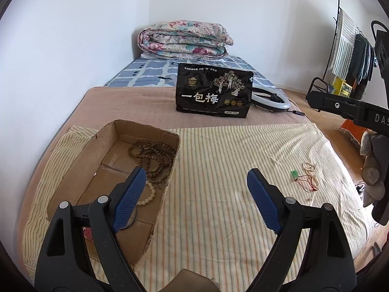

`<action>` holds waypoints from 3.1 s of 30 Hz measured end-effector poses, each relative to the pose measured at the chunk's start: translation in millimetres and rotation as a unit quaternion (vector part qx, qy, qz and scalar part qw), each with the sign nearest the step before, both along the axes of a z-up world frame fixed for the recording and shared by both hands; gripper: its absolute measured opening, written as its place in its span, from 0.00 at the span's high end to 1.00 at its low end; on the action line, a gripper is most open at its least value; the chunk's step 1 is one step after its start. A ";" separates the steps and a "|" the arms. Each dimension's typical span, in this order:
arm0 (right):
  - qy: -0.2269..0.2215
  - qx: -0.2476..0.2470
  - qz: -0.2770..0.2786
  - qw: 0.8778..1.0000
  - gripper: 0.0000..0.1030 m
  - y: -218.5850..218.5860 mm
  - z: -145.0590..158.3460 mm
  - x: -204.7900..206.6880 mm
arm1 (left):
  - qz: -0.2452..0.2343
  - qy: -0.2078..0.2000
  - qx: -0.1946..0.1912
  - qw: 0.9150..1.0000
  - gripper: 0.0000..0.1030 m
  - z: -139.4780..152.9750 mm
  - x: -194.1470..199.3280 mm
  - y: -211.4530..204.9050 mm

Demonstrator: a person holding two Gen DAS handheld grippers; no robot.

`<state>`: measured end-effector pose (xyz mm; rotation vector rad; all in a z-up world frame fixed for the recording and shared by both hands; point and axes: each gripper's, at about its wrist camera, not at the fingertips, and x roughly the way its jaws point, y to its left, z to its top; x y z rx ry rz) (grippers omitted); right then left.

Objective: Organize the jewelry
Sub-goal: 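Move the left gripper toward the white pearl stud while right gripper approaches the pearl necklace, then close the left gripper on the pearl stud while right gripper grasps the pearl necklace, then carry the pearl stud and pearl necklace in both grippers over the cardboard box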

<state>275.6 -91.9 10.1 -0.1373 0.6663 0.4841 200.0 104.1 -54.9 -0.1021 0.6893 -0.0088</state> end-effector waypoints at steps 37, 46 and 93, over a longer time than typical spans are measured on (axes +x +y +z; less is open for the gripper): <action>0.271 0.057 -0.176 0.944 0.61 -182.6 -159.0 65.2 | -0.101 0.104 0.003 0.990 0.27 -72.0 51.8 -104.8; 0.280 0.034 -0.152 0.947 0.75 -172.9 -167.5 65.4 | -0.117 0.127 0.006 0.985 0.44 -89.2 61.2 -112.2; 0.203 0.041 -0.149 0.967 0.96 -163.5 -128.8 69.3 | -0.130 0.124 0.053 0.982 0.85 -111.5 81.1 -135.7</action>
